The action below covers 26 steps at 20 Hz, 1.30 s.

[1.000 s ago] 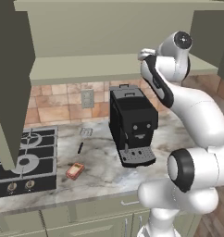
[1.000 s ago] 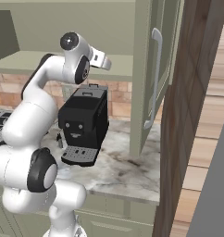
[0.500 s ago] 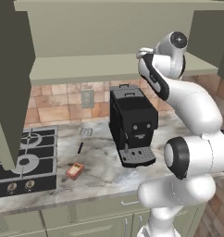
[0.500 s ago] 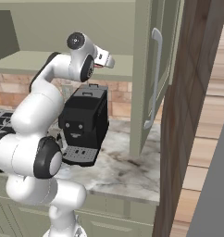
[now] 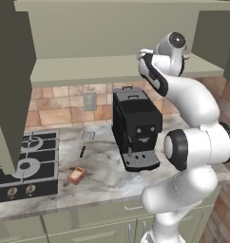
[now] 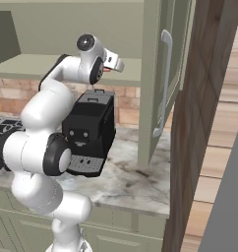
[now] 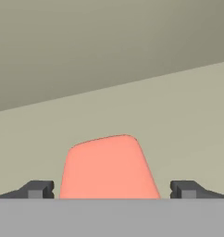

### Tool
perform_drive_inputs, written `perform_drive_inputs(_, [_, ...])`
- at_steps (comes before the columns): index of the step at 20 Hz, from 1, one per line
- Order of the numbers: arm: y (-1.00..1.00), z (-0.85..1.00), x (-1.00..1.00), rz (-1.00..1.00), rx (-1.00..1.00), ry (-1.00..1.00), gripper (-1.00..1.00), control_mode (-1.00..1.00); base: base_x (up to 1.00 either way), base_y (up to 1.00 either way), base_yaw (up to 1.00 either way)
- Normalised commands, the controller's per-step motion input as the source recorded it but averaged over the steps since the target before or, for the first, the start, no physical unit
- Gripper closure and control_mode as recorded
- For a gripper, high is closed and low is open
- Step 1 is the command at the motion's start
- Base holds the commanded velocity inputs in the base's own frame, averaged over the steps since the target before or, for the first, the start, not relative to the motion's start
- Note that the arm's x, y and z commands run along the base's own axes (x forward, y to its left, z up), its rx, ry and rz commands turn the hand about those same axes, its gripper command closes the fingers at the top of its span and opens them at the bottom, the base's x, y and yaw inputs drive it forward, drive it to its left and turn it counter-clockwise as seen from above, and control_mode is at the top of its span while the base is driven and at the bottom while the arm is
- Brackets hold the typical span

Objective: Pick the bar soap and bar soap from the cabinet and place them on the counter.

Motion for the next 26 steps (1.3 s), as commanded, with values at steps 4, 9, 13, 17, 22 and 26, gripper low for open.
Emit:
perform_drive_inputs(4, [0.00,-0.11,0.21,0.00,0.00,0.01,1.00,-1.00,0.00,0.00,0.00])
perform_drive_inputs(9, [-0.06,-0.06,0.12,0.00,0.00,0.00,1.00,-1.00,0.00,0.00,0.00])
perform_drive_inputs(13, [-0.14,-0.08,-0.07,0.01,0.00,0.00,1.00,-1.00,0.00,0.00,0.00])
perform_drive_inputs(17, [-0.11,-0.09,-0.39,0.02,0.00,-0.04,1.00,-1.00,0.00,0.00,0.00])
perform_drive_inputs(22, [-0.15,0.11,-0.68,0.00,0.00,-0.08,1.00,-1.00,0.00,0.00,0.00])
perform_drive_inputs(26, [-0.07,0.08,-0.80,0.00,0.00,-0.08,1.00,-1.00,0.00,0.00,0.00])
